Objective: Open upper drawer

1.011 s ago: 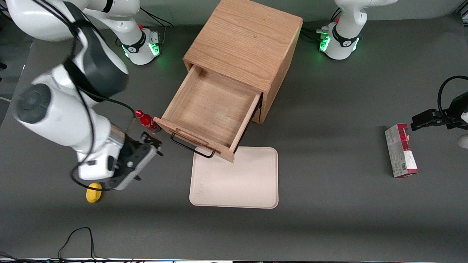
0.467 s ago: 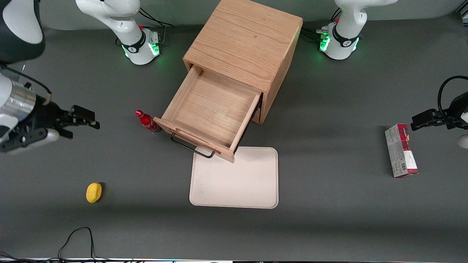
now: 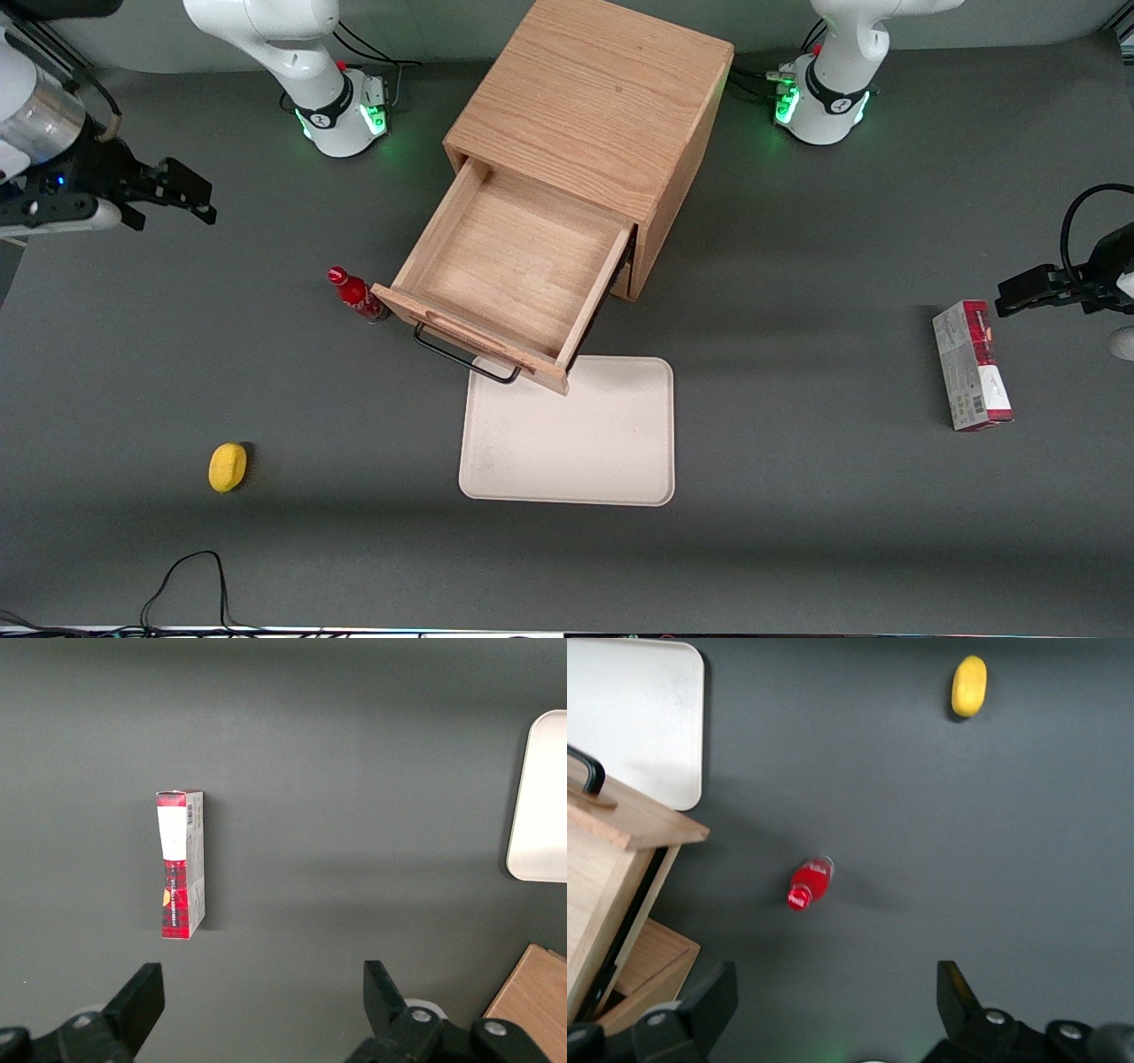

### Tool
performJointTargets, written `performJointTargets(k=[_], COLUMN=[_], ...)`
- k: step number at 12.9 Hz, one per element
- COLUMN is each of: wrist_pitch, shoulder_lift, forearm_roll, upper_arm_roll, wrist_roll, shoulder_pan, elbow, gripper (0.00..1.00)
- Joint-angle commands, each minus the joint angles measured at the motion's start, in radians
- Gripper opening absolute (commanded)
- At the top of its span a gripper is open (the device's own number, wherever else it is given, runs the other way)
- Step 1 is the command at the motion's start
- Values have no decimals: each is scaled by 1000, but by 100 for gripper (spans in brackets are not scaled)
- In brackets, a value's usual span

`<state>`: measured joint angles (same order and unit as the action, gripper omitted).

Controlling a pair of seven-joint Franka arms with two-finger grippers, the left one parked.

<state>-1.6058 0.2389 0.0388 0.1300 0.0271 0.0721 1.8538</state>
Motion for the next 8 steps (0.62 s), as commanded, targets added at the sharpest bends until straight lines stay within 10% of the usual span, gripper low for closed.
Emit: performJointTargets(k=[1, 8], wrist_pitch=[-5, -3], shoulder_lift=[17, -7], forearm_roll=[-17, -14], upper_arm_roll=[-6, -6], wrist_roll=[31, 33], shoulder_pan=[-6, -2], elbow=[24, -8], gripper=[100, 100])
